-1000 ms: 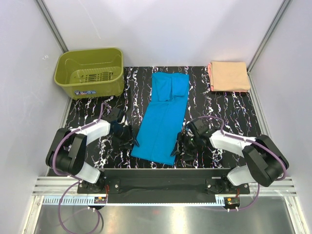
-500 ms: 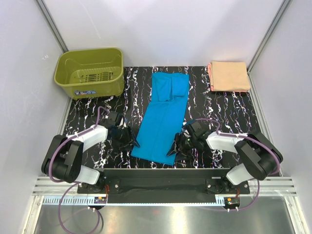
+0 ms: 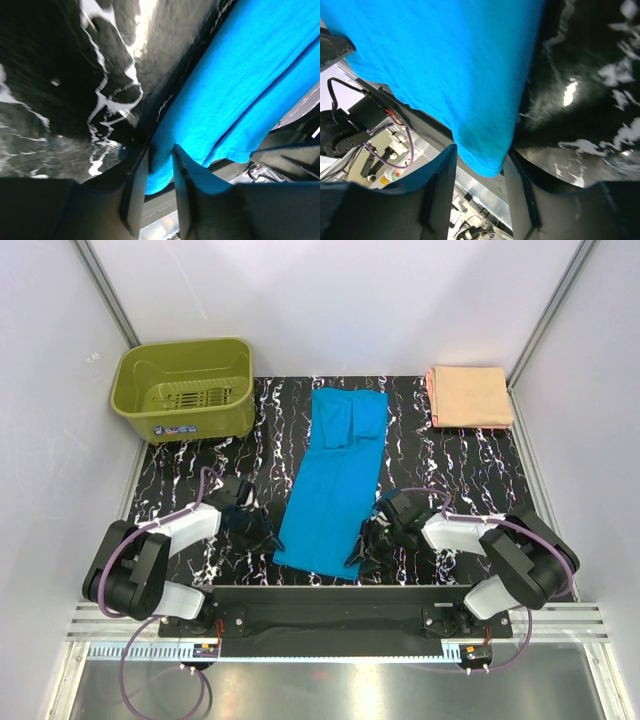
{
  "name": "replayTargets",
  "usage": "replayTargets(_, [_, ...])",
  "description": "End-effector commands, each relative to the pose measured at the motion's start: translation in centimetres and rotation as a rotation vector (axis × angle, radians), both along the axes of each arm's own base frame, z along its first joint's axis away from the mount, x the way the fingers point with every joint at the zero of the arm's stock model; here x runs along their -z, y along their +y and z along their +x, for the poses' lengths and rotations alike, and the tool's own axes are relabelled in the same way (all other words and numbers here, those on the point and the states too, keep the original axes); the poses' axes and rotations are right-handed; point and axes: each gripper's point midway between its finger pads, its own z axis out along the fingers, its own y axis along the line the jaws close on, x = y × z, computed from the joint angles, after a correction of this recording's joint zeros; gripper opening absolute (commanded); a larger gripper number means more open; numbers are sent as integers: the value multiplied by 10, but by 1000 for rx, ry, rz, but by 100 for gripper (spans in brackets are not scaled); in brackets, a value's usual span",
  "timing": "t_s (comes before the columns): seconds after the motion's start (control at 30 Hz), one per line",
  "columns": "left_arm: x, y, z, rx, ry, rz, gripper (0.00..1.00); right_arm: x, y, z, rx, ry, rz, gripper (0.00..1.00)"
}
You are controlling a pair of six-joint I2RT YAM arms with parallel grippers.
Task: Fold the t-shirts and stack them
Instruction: Fold the tshirt
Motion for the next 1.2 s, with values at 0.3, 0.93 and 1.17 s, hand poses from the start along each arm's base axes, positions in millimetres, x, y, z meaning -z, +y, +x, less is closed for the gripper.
replayTargets(0.3, [26,7,-60,66,105,147,15,14,-43,-19,100,6,-195,13])
replayTargets(0.93, [-37,-37,-34,176,-57,91,11,-22,-59,-6,123,-114,-258,0])
replayTargets(1.17, [-54,-67,-19,200,-50,-7,10,-30,-34,4,122,-69,-176,0])
